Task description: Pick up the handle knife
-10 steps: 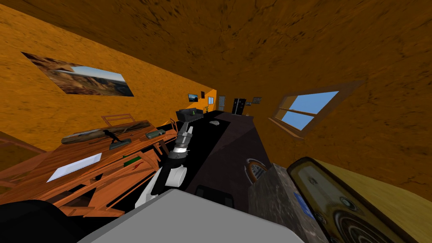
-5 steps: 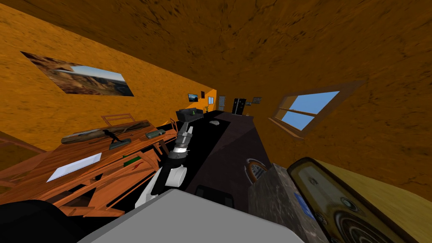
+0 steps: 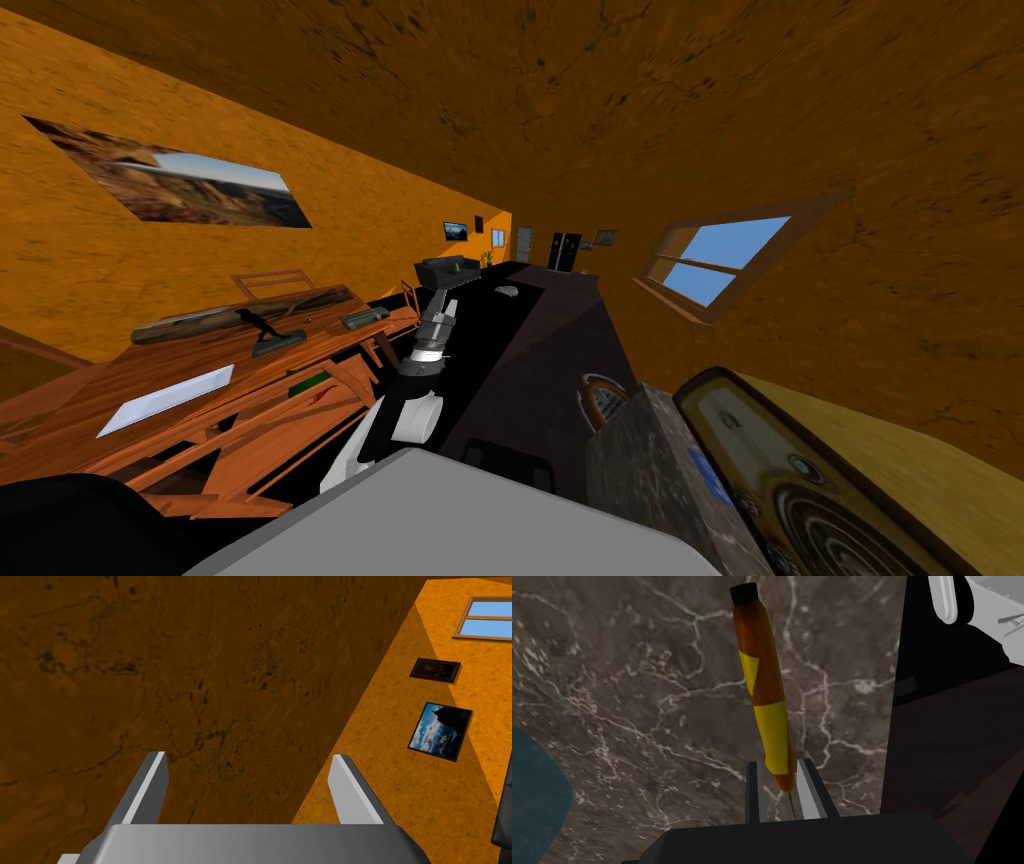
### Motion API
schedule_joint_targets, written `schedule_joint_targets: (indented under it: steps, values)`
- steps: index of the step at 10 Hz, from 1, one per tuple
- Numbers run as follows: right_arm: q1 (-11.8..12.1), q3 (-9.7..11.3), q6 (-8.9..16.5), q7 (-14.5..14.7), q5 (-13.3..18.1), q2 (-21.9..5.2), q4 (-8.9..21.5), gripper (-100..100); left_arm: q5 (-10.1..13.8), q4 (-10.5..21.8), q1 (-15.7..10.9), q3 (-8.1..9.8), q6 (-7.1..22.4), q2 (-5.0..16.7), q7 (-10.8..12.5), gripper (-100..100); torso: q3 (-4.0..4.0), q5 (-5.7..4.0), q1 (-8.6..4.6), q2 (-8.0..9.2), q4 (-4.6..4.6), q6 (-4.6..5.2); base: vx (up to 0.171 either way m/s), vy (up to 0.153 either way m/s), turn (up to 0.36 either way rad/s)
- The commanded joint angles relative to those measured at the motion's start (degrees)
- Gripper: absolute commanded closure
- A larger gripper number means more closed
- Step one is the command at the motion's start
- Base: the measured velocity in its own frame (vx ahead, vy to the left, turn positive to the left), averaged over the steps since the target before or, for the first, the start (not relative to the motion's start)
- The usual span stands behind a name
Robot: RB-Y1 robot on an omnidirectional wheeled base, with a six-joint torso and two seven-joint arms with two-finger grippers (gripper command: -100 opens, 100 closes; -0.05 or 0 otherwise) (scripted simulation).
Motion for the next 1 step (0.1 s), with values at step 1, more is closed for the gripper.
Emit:
schedule_joint_targets:
  steps: [1]
  values:
    - [0.00, 0.00, 0.00, 0.00, 0.00, 0.00, 0.00, 0, 0.00, 0.00, 0.00, 0.00, 0.00, 0.00, 0.00, 0, 0.00, 0.00, 0.00, 0.00, 0.00, 0.00, 0.000, 0.000, 0.000]
